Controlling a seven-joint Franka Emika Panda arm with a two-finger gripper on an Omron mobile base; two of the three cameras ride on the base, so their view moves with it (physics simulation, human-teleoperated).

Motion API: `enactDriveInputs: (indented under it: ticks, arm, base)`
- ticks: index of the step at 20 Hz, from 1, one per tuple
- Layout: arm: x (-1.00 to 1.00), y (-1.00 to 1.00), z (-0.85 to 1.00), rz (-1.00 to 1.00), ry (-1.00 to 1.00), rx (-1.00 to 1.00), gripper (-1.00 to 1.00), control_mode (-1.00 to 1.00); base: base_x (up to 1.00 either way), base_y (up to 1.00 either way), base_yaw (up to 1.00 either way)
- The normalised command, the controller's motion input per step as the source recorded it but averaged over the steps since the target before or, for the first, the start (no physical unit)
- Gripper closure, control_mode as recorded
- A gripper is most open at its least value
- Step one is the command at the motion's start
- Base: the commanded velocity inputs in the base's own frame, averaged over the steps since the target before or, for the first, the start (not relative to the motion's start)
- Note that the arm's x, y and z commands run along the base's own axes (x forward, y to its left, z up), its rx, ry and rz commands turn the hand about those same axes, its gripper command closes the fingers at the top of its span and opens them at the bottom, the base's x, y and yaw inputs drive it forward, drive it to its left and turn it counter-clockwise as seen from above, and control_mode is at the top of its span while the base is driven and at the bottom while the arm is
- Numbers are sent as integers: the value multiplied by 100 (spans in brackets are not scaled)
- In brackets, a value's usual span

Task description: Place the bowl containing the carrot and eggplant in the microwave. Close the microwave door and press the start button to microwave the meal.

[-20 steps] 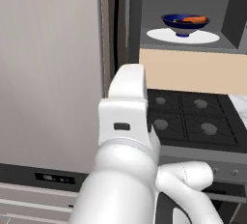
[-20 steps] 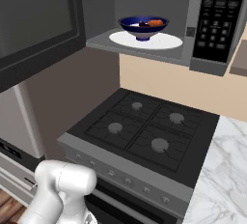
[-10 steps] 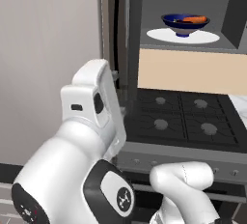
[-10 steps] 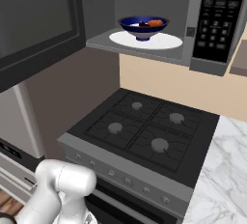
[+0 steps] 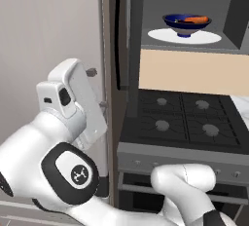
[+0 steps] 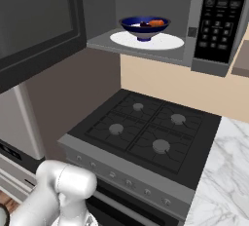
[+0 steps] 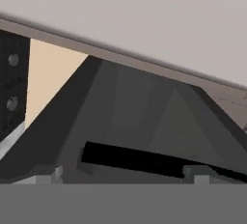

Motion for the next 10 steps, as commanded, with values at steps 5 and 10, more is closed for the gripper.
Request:
enactDriveInputs:
  ticks: [5,10]
  arm:
    - [45,10,0,-13,0,0,-100,-100]
    - [53,0,0,-12,0,0,-100,-100]
  base:
    - [0,0,0]
    - [0,0,0]
